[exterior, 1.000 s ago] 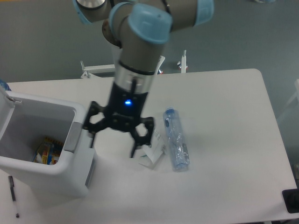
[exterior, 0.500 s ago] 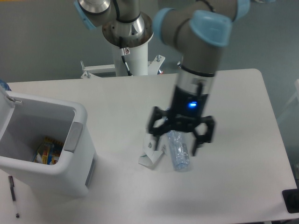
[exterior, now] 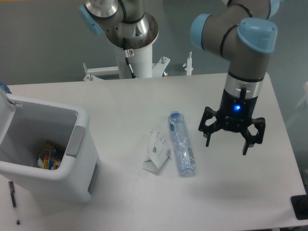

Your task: Open the trash can

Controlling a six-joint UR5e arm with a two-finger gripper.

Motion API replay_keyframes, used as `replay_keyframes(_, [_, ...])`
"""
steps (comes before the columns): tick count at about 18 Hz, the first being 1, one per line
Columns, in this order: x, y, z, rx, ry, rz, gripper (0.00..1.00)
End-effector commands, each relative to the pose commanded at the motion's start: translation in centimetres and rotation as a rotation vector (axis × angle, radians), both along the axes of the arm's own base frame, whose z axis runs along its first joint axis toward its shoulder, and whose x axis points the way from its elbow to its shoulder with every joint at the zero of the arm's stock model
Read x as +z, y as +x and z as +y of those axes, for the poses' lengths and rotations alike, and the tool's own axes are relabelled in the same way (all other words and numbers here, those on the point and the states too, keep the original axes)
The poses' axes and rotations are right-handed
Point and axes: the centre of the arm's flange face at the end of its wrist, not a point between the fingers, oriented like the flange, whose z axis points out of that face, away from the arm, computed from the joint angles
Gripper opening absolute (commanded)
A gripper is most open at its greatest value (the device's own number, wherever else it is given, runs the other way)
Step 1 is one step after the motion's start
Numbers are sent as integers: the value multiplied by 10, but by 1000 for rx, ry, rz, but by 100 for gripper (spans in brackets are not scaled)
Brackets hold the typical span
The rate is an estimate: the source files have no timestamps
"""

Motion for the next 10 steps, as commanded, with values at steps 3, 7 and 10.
replay_keyframes(3, [-12,-2,-8,-114,-125,75,100])
replay_keyframes(7, [-19,2,-15,-208,-230,86,100])
replay_keyframes(10, [-22,7,-11,-216,-236,84,100])
